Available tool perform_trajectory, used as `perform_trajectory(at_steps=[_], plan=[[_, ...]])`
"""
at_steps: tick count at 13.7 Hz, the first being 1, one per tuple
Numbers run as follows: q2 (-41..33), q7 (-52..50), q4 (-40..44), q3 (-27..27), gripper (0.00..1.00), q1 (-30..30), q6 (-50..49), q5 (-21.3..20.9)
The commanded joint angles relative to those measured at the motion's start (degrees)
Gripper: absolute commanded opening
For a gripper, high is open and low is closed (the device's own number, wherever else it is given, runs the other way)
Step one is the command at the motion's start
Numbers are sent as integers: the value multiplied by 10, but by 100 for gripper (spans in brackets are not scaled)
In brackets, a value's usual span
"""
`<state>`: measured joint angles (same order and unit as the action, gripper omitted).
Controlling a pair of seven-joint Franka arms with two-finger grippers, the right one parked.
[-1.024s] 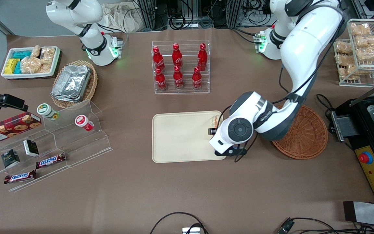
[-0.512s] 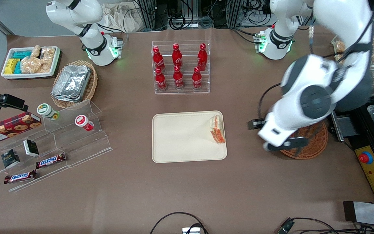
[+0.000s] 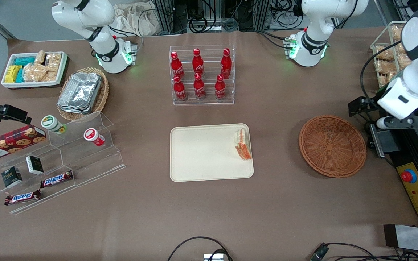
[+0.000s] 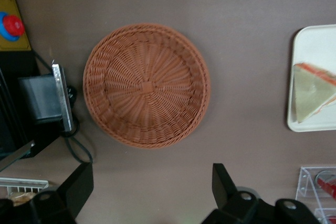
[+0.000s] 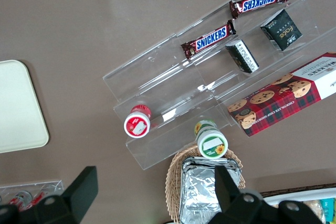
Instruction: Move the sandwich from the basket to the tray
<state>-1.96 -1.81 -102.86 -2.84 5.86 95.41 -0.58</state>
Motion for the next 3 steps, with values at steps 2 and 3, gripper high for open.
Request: perform_trajectory(at_steps=[2,3], plan=[[39,-6,33,5,100,15,-12,-4],[65,-7,68,15,100,20,-39,-16]])
